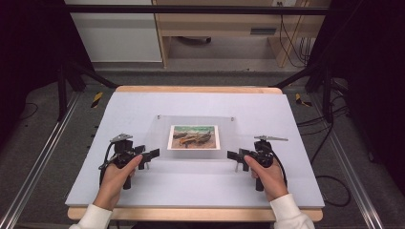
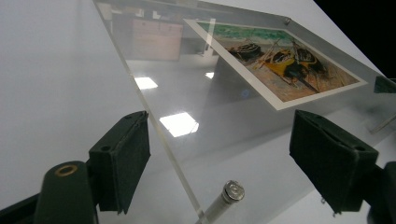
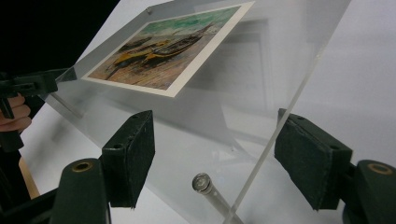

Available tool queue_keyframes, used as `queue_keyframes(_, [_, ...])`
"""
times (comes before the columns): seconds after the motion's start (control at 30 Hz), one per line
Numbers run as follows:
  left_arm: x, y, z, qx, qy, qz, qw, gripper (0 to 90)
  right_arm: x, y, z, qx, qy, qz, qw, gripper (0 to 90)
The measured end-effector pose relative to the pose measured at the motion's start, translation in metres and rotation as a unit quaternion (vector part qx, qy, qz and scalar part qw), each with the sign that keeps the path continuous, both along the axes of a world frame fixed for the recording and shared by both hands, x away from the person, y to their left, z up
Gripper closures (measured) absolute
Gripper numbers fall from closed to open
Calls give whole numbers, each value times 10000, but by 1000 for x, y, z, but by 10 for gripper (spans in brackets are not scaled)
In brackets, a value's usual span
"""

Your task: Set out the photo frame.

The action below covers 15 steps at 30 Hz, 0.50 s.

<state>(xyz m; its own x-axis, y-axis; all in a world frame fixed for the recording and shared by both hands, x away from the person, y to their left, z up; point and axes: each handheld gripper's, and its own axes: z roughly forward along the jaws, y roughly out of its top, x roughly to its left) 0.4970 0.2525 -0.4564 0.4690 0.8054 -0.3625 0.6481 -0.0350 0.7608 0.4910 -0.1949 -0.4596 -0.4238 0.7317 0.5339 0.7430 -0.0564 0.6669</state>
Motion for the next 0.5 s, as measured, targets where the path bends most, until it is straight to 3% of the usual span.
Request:
queue_keyframes(0.1, [2,0,-4,-297,198,-121,9993,206,0,0,0,0,-1,15,10000,294])
queue_keyframes(0.2, [3,-2,-4,-297,183,-53,9994,208,1,0,0,-16,5,25,10000,295])
queue_keyframes(0.5, [5,1,-4,-298,195,-170,9992,226,3,-1,1,-38,34,78,10000,306])
